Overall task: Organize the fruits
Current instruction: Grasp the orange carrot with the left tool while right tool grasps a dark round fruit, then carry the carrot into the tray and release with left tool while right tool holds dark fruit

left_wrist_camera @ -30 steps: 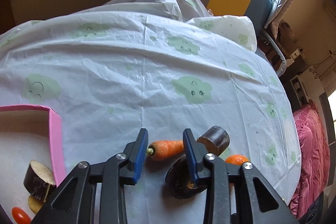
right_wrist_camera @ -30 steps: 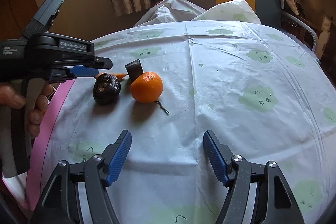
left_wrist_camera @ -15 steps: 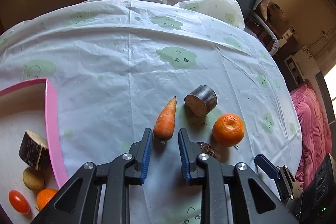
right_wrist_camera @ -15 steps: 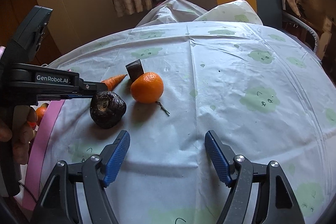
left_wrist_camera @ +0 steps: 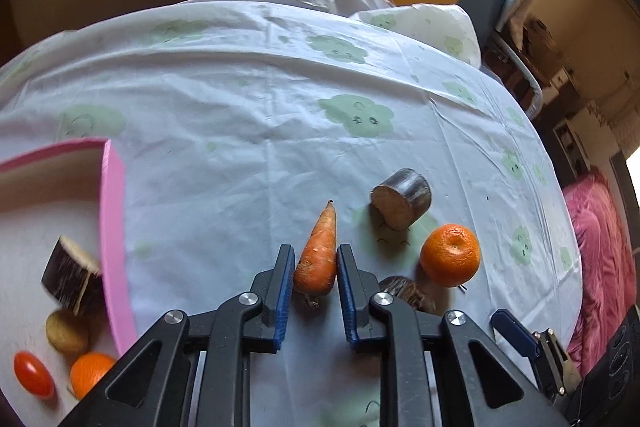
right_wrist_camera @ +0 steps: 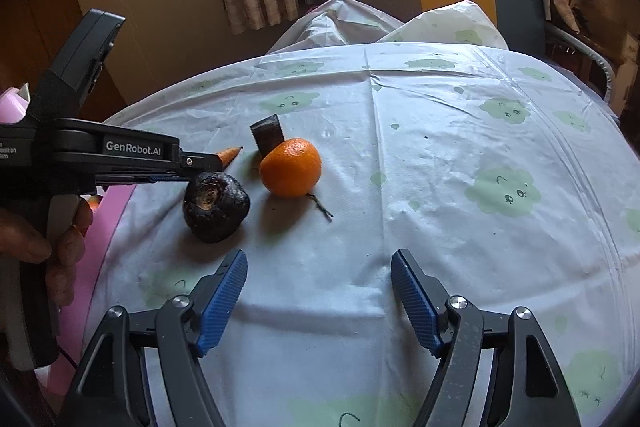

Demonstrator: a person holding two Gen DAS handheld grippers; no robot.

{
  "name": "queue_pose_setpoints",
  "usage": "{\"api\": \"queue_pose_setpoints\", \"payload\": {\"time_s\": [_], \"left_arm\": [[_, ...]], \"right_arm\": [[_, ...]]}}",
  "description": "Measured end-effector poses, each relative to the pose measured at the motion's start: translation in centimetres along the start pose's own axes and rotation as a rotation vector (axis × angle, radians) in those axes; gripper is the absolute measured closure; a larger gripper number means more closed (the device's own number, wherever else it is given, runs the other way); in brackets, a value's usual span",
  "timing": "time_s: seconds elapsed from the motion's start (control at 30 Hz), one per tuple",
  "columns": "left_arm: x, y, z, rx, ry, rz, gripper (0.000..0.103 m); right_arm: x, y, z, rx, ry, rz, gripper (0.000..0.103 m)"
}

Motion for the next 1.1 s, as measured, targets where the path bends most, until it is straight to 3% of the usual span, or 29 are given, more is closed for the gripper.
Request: {"api": "queue_pose_setpoints", "payload": {"time_s": [0.23,0.5,0.63,1.1], "left_arm": [[-2.0,2.0,2.1,-0.081,-0.061,-0.028,0.082],[-2.8,4.7,1.7,-0.038,-0.079,-0.023,0.081],[-2.7,5.0,1.9,-0.028,-0.084,-0.025,0.081],[-2.1,5.5,0.9,0.07,-0.159,-0.046,0.081]], "right_arm": [[0.5,-1.2,3.8,-0.09,-0.084,-0.002,0.028],[4.5,-2.7,6.5,-0.154,-0.103,0.071,0.028],[4.0,-2.3,7.4,-0.223,-0.077,0.063,0.054],[-0.5,1.2,0.6,-0.096,-0.023,0.04,0.054]]}}
Point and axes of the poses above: each gripper's, at about its wrist camera, not at the fingertips, and x roughly the way its jaws point, z to its left, y to its underside, the point moved 7 cm from there along x, roughly the way its jaws point, and after that the axes turned 3 degrees about z, right-handed, at the moved point
